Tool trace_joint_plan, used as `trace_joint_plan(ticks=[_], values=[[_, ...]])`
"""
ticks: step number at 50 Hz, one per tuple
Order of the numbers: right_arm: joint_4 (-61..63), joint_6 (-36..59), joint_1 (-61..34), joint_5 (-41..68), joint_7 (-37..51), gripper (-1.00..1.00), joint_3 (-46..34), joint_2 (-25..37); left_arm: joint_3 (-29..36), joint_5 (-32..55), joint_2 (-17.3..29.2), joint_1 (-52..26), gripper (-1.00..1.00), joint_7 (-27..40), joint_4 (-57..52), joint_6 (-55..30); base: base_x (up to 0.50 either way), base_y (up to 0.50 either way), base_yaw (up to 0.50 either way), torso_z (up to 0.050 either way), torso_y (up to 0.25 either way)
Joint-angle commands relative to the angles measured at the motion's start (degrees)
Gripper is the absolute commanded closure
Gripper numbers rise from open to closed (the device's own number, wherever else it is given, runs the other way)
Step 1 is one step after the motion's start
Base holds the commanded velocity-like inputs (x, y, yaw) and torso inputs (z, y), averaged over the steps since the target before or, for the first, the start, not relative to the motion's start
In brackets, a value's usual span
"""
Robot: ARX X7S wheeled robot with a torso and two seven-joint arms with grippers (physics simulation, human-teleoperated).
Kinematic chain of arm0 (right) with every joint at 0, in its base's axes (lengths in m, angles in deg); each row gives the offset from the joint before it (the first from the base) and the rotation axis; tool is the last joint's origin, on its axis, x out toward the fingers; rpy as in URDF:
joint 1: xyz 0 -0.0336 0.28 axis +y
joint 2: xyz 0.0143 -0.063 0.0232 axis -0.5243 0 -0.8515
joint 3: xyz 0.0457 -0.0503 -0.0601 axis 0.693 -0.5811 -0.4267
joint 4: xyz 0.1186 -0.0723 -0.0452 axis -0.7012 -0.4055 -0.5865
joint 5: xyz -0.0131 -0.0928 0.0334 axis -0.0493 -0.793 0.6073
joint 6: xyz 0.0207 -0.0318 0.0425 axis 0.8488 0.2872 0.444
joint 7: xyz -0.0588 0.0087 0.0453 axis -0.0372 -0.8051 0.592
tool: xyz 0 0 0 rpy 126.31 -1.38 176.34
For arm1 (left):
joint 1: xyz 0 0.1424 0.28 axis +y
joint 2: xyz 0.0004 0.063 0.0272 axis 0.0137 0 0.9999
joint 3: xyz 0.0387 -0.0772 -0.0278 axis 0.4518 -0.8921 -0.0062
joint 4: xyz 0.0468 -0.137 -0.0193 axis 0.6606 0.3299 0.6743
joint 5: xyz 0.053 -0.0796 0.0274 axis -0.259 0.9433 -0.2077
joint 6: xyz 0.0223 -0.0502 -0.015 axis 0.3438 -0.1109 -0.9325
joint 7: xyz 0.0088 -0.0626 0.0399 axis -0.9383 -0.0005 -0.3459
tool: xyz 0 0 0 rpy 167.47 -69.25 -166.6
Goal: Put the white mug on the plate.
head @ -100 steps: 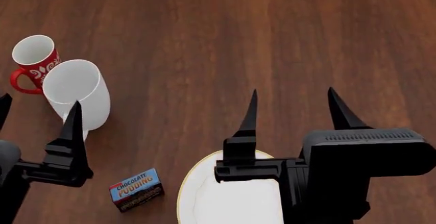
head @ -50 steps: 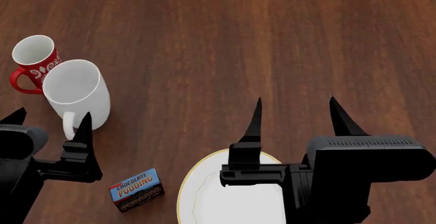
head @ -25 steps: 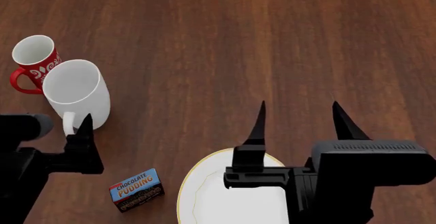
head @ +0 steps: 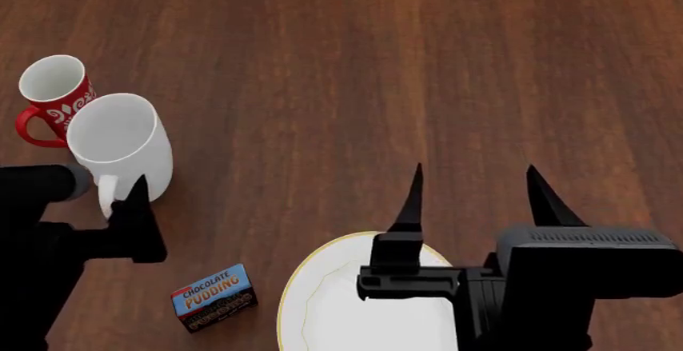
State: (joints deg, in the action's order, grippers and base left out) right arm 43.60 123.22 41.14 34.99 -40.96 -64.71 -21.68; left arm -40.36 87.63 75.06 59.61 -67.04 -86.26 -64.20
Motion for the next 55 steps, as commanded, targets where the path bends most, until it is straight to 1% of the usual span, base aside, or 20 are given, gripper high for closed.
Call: trace_joint_plan(ticks=[1,55], values=[[-0.82,-1.03,0.51,0.26,0.03,-1.00,0.15,0.12,0.59,-0.52,-0.25,-1.61,-1.00,0.31,3.53,0.77,0.00,0.00,0.00,0.000,0.000],[-3.79,-4.38,1.68,1.42,0.52,-1.00,0.05,0.67,3.12,-2.98,-0.58,-5.20,-1.00,-0.39,18.88,8.63,0.00,0.00,0.00,0.000,0.000]])
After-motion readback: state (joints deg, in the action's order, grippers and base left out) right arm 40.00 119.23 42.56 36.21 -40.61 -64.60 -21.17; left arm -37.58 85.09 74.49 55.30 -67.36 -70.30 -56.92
